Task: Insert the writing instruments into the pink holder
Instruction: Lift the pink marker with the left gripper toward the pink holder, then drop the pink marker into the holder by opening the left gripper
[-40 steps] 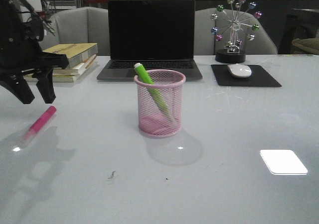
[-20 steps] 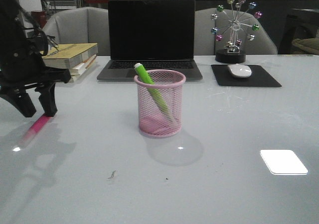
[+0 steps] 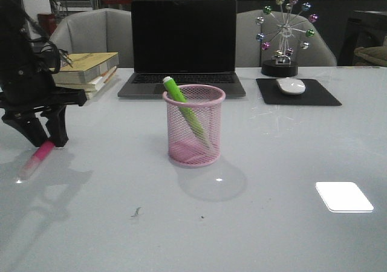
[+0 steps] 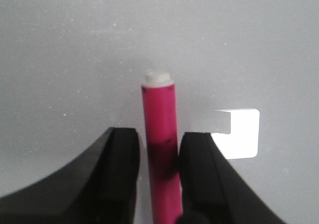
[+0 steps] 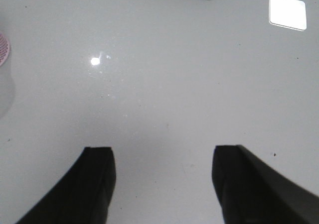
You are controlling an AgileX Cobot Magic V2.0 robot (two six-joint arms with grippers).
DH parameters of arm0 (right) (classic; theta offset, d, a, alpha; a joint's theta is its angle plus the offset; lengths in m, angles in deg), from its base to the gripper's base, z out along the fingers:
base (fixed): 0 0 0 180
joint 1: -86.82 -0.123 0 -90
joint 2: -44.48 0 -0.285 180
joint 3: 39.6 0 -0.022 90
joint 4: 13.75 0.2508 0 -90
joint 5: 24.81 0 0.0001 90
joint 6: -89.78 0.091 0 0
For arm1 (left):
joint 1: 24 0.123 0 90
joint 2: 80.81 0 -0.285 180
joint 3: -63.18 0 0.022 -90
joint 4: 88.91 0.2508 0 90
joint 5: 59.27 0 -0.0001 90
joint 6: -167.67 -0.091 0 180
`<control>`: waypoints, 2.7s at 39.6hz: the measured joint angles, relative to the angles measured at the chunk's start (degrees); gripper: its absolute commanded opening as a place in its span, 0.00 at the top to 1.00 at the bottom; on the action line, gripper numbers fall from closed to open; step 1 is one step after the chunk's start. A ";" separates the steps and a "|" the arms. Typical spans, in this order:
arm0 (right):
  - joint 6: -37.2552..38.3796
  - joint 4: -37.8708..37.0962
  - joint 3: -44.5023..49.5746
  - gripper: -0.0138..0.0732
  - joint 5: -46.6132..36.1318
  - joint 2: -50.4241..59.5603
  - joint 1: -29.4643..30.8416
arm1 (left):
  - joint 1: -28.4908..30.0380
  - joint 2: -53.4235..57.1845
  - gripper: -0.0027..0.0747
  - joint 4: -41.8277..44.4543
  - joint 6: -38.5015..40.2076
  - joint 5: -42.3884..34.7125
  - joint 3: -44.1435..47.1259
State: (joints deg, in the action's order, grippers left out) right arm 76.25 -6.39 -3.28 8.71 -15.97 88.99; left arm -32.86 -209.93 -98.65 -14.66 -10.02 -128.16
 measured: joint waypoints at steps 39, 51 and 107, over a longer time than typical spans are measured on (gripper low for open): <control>0.00 0.00 0.00 0.23 0.31 0.00 0.00 | -14.33 16.75 0.84 -0.16 -8.31 -20.63 0.34; 0.00 0.00 0.00 0.23 0.80 0.00 0.00 | -23.19 18.70 0.84 -4.30 -9.05 -39.38 3.62; 0.00 -1.17 0.00 0.23 7.43 0.00 0.00 | -34.74 11.57 0.39 -10.82 2.87 -91.27 26.55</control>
State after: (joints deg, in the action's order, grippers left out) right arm 76.25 -7.56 -3.28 16.14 -15.97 88.99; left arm -67.60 -198.36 -109.47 -11.79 -101.29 -101.61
